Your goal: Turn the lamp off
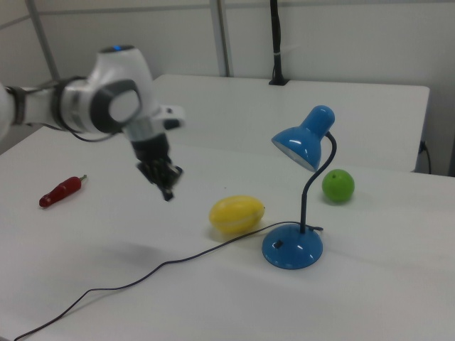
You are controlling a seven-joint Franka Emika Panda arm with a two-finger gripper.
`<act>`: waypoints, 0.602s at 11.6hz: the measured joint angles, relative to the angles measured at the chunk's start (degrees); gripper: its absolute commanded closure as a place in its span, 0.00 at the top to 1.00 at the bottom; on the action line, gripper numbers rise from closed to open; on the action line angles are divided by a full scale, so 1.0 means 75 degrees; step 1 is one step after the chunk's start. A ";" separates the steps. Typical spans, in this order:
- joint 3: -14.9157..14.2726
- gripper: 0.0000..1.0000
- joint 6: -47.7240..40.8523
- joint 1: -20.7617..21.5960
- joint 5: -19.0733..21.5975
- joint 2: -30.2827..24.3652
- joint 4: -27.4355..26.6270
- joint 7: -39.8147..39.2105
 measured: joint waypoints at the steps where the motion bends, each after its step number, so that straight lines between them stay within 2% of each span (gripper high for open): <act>1: 0.0004 0.00 -0.0605 0.0369 -0.0011 -0.0164 0.0212 0.0002; 3: 0.0008 0.00 -0.1774 0.0853 -0.0011 -0.0339 0.0854 0.0002; 5: 0.0009 0.02 -0.2605 0.1003 -0.0004 -0.0438 0.1397 -0.0259; 6: 0.0009 0.19 -0.2973 0.1037 0.0057 -0.0549 0.1605 -0.0562; 7: 0.0002 0.60 -0.3171 0.1037 0.0123 -0.0700 0.1690 -0.0755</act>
